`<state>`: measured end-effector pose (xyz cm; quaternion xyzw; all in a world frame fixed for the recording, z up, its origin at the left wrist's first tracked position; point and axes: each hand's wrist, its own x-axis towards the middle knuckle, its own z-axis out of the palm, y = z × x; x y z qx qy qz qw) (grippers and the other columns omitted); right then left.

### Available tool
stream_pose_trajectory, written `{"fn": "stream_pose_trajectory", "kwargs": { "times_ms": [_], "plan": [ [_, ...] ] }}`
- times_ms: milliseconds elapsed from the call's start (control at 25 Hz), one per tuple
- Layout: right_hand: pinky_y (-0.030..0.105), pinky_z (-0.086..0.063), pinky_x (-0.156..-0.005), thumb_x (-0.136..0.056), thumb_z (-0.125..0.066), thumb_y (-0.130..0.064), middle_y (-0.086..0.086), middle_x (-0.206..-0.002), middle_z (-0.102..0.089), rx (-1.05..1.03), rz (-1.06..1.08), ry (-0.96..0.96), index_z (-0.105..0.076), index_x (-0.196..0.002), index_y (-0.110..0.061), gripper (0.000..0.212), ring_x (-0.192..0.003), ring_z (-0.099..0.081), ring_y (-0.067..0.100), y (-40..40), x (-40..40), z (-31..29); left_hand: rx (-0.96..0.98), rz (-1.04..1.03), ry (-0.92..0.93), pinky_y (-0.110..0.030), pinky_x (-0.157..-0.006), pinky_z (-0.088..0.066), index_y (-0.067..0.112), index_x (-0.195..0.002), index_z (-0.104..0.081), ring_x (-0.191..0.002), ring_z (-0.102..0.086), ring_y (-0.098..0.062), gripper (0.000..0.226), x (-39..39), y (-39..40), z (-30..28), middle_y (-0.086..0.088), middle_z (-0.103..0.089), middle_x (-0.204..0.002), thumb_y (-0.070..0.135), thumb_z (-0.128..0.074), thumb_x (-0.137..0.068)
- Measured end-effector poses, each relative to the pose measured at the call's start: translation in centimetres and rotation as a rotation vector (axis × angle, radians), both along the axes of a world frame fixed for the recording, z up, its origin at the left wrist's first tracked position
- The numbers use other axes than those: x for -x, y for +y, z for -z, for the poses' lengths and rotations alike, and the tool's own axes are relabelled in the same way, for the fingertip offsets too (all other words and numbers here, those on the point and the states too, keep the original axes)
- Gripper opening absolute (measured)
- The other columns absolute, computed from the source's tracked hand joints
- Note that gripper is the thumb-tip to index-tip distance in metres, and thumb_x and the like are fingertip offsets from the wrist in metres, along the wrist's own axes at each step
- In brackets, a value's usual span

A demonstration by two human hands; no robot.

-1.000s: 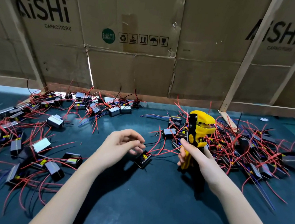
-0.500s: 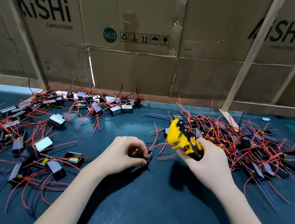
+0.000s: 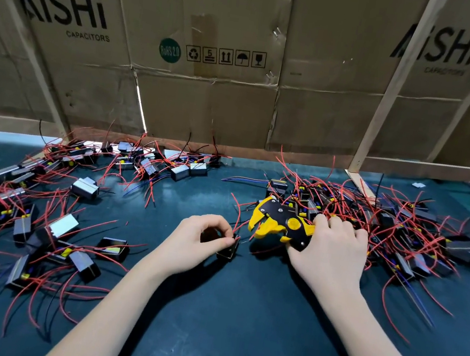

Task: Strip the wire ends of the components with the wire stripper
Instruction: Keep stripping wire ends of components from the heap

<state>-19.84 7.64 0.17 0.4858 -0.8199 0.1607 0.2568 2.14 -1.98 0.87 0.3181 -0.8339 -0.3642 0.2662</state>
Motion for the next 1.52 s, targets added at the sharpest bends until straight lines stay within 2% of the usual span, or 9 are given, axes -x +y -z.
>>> {"fn": "stream_pose_trajectory", "kwargs": {
  "times_ms": [280, 400, 600, 800, 1000, 1080, 1240, 1400, 1520],
  "plan": [
    [0.042, -0.038, -0.078, -0.054, -0.083, -0.048, 0.015, -0.080, -0.063, -0.002, 0.024, 0.028, -0.064, -0.086, -0.004, 0.058, -0.079, -0.058, 0.034, -0.6, -0.5, 0.5, -0.030, -0.028, 0.034, -0.021, -0.074, -0.049, 0.017, -0.080, -0.069, -0.070, -0.063, -0.005, 0.008, 0.4, 0.2, 0.2, 0.006, -0.070, -0.075, 0.017, -0.073, -0.087],
    [0.041, -0.035, -0.077, -0.055, -0.083, -0.049, 0.014, -0.084, -0.063, 0.013, 0.029, 0.052, -0.065, -0.093, -0.005, 0.061, -0.082, -0.057, 0.033, -1.0, -0.7, 0.3, -0.068, -0.011, 0.052, -0.030, -0.077, -0.051, 0.014, -0.080, -0.070, -0.072, -0.065, -0.012, 0.007, 0.6, 0.2, 0.2, 0.000, -0.070, -0.077, 0.015, -0.073, -0.087],
    [0.041, -0.035, -0.075, -0.054, -0.084, -0.047, 0.013, -0.083, -0.060, 0.040, -0.031, 0.107, -0.059, -0.084, -0.007, 0.056, -0.081, -0.054, 0.032, -1.1, -1.3, 0.3, -0.100, -0.028, 0.049, -0.035, -0.078, -0.050, 0.012, -0.081, -0.070, -0.074, -0.064, -0.024, 0.007, 0.8, 0.1, 0.3, -0.007, -0.071, -0.080, 0.012, -0.071, -0.088],
    [0.040, -0.035, -0.074, -0.056, -0.081, -0.048, 0.010, -0.082, -0.061, 0.076, -0.065, 0.130, -0.060, -0.083, -0.008, 0.053, -0.080, -0.054, 0.031, -1.1, -1.3, 0.2, -0.158, -0.091, 0.058, -0.016, -0.068, -0.044, 0.016, -0.072, -0.067, -0.063, -0.057, -0.003, 0.016, 1.3, 0.2, 0.4, 0.008, -0.066, -0.067, 0.009, -0.071, -0.086],
    [0.041, -0.037, -0.075, -0.058, -0.080, -0.044, 0.007, -0.078, -0.063, 0.094, -0.092, 0.146, -0.062, -0.080, -0.008, 0.045, -0.077, -0.056, 0.031, -1.2, -1.1, 0.2, -0.191, -0.117, 0.081, -0.013, -0.064, -0.042, 0.018, -0.071, -0.068, -0.060, -0.056, -0.002, 0.016, 1.3, 0.2, 0.6, 0.011, -0.066, -0.063, 0.011, -0.073, -0.085],
    [0.040, -0.039, -0.074, -0.058, -0.078, -0.039, 0.006, -0.074, -0.062, 0.107, -0.104, 0.145, -0.061, -0.074, -0.009, 0.038, -0.071, -0.057, 0.030, -1.3, -1.0, 0.3, -0.189, -0.120, 0.077, -0.016, -0.065, -0.044, 0.017, -0.072, -0.069, -0.062, -0.057, -0.005, 0.014, 1.3, 0.2, 0.6, 0.008, -0.067, -0.064, 0.012, -0.074, -0.084],
    [0.037, -0.039, -0.069, -0.054, -0.079, -0.033, 0.006, -0.062, -0.059, 0.109, -0.143, 0.127, -0.057, -0.062, -0.010, 0.032, -0.058, -0.056, 0.029, -1.3, -0.8, 0.3, -0.189, -0.116, 0.069, -0.037, -0.077, -0.052, 0.014, -0.076, -0.072, -0.072, -0.064, -0.016, 0.009, 1.2, 0.2, 0.5, -0.006, -0.073, -0.076, 0.014, -0.075, -0.084],
    [0.034, -0.040, -0.062, -0.047, -0.084, -0.031, 0.004, -0.051, -0.055, 0.041, -0.178, 0.044, -0.055, -0.052, -0.012, 0.035, -0.046, -0.053, 0.027, -1.3, -0.5, 0.2, -0.176, -0.085, 0.052, -0.043, -0.083, -0.052, 0.016, -0.075, -0.072, -0.074, -0.064, -0.018, 0.009, 1.2, 0.5, 0.4, -0.007, -0.072, -0.079, 0.016, -0.075, -0.085],
    [0.024, -0.029, -0.053, -0.044, -0.088, -0.032, 0.003, -0.044, -0.053, 0.031, -0.156, 0.010, -0.055, -0.046, -0.013, 0.038, -0.039, -0.050, 0.025, -1.3, -0.6, 0.1, -0.157, -0.083, 0.041, -0.044, -0.085, -0.051, 0.016, -0.076, -0.072, -0.076, -0.065, -0.023, 0.010, 1.3, 0.5, 0.5, -0.006, -0.072, -0.078, 0.016, -0.073, -0.086]
  ]
}}
